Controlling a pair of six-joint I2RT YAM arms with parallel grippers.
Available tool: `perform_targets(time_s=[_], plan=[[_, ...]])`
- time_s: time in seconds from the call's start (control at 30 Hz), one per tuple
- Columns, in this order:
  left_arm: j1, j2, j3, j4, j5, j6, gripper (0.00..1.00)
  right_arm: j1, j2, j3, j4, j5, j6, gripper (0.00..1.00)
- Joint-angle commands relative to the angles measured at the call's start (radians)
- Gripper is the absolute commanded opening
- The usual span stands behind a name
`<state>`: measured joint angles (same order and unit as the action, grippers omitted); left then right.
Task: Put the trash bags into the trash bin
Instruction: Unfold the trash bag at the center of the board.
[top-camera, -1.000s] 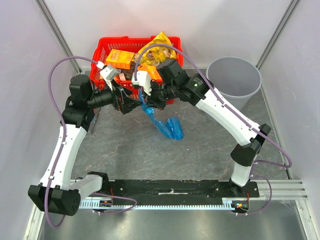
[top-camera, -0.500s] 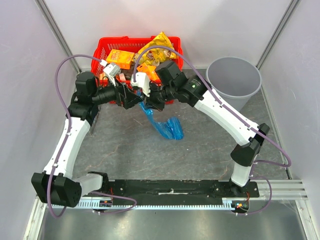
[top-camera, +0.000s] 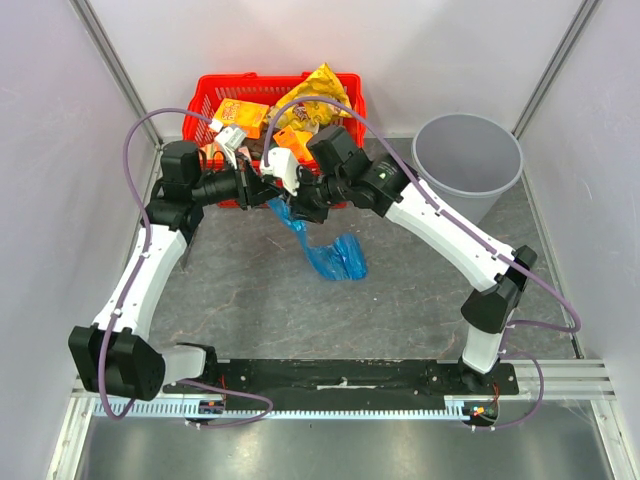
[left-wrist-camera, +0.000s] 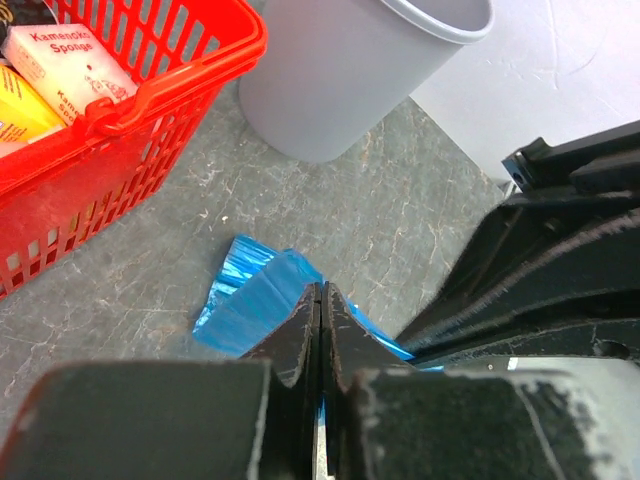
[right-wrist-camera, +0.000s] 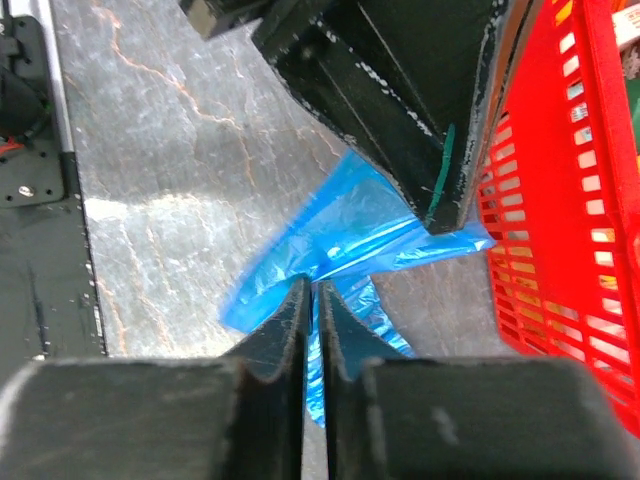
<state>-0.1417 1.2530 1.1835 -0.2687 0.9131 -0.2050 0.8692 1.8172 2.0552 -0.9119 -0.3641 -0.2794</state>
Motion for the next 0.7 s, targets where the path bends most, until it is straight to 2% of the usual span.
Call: perform_targets(time_s=[0.0,0.07,0.13,0.3,0.43,0.67], plan=[[-0.004,-0.030,-0.005,0.023,0.023,0.001,0.02,0.005,-0.033,-0.021,0.041,0.080,0.016,0.23],[-0.002,-0.041,0.001,-0.004,0.009,0.030,0.02,0.005,-0.053,-0.050,0.042,0.126,0.009,0.35],[-0.002,-0.050,0.016,-0.045,-0.016,0.071,0.02,0.005,-0.082,-0.085,0.045,0.157,0.002,0.41],[-0.002,-0.070,0.051,-0.113,-0.049,0.142,0.02,-0.010,-0.176,-0.197,0.083,0.201,-0.009,0.44],[-0.004,-0.067,0.105,-0.164,-0.051,0.173,0.02,-0.033,-0.219,-0.266,0.096,0.238,-0.021,0.55],[-0.004,-0.063,0.269,-0.243,0.033,0.188,0.02,-0.147,-0.233,-0.440,0.182,0.238,0.003,0.62]])
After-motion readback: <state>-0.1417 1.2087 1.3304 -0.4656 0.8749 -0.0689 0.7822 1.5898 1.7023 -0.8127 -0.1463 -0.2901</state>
